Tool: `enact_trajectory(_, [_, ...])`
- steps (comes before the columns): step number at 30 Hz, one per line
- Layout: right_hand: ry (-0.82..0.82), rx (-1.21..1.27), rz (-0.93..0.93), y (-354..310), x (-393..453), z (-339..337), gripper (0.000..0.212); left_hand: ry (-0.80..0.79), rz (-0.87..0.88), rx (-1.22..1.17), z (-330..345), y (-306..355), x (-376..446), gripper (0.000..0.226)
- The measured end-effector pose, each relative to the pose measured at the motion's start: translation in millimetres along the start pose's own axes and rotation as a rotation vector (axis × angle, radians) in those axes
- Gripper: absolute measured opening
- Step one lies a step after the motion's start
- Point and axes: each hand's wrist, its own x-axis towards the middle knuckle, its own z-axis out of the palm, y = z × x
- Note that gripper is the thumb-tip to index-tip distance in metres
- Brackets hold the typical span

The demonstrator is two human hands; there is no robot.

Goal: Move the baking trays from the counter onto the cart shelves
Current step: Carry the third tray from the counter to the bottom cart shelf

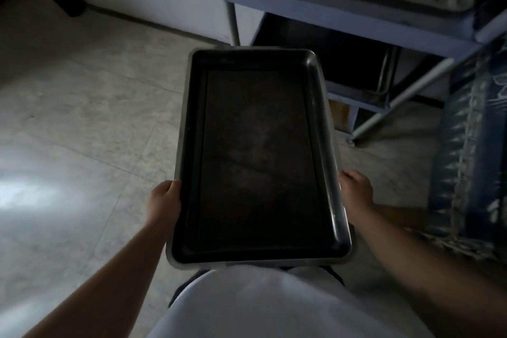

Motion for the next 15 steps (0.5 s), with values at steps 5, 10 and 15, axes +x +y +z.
enact_trajectory(5, [0.01, -0.046, 0.041, 15, 7, 1, 0.034, -0.069, 0.031, 0.041, 28, 16, 33, 0.044])
enact_trajectory(10, [0.041, 0.065, 0.165, 36, 18, 5, 0.03, -0.174, 0.013, 0.079, 58, 25, 66, 0.045])
enact_trajectory(15, [0.057, 0.032, 0.244, 50, 34, 23, 0.021, -0.25, 0.049, 0.124, 85, 37, 106, 0.045])
